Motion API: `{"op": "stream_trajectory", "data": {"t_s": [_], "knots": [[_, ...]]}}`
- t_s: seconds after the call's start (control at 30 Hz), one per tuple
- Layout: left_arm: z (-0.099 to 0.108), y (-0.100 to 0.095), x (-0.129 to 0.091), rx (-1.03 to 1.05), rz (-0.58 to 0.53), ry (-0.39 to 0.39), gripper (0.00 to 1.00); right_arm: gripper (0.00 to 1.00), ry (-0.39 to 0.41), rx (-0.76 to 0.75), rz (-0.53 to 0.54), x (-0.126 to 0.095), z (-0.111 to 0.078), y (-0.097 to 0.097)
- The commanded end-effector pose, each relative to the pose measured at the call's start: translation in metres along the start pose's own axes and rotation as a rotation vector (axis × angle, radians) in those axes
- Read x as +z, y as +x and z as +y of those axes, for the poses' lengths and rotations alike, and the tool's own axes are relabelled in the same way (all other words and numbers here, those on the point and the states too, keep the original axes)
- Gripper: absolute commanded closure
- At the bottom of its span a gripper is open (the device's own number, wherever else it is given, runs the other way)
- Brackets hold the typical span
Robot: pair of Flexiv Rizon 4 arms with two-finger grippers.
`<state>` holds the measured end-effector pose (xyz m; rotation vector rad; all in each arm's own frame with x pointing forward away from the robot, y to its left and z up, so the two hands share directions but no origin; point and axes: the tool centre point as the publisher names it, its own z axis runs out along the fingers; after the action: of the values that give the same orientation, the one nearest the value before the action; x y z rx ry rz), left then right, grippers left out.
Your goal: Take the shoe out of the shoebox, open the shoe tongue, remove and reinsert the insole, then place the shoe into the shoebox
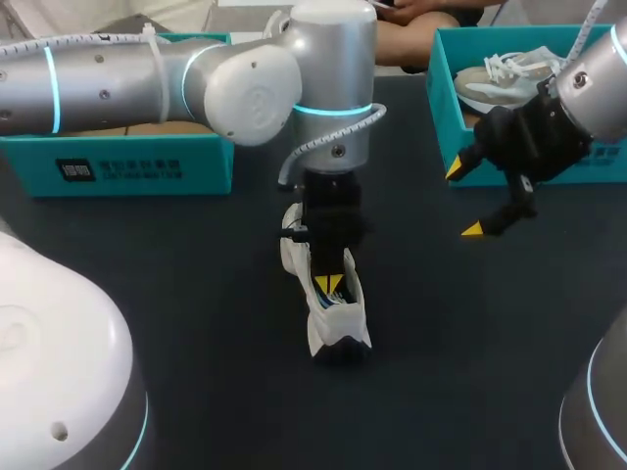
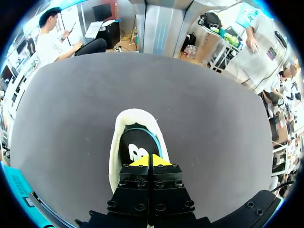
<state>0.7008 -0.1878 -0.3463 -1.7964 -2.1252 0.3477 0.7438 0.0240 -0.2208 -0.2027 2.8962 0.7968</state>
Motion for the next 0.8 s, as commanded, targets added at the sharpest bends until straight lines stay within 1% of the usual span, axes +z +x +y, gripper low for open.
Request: {"op": "stream_trajectory", "data": {"t_s": [0.03, 0.13, 0.33, 0.43, 0.5, 0.63, 0.7, 0.8], "knots": [[0.005, 0.002, 0.009, -0.014, -0.003, -0.006, 1.00, 0.00, 0.003, 0.001, -0.002, 0.001, 0.000, 0.000], [0.009, 0.001, 0.019, -0.025, -0.007, -0.028, 1.00, 0.00, 0.003, 0.001, -0.002, 0.001, 0.000, 0.000], [0.014, -0.004, 0.040, -0.045, -0.062, -0.020, 1.00, 0.00, 0.003, 0.001, -0.002, 0.001, 0.000, 0.000], [0.015, -0.006, 0.043, -0.064, -0.076, -0.028, 1.00, 0.00, 0.003, 0.001, -0.002, 0.001, 0.000, 0.000], [0.014, -0.005, 0.038, -0.067, -0.092, -0.034, 1.00, 0.00, 0.003, 0.001, -0.002, 0.001, 0.000, 0.000], [0.009, 0.003, 0.020, -0.071, -0.097, -0.054, 1.00, 0.00, 0.003, 0.001, -0.002, 0.001, 0.000, 0.000], [0.007, 0.008, 0.013, -0.073, -0.075, -0.056, 1.00, 0.00, 0.003, 0.001, -0.002, 0.001, 0.000, 0.000], [0.004, 0.013, 0.008, -0.071, -0.051, -0.080, 1.00, 0.00, 0.003, 0.001, -0.002, 0.001, 0.000, 0.000]]}}
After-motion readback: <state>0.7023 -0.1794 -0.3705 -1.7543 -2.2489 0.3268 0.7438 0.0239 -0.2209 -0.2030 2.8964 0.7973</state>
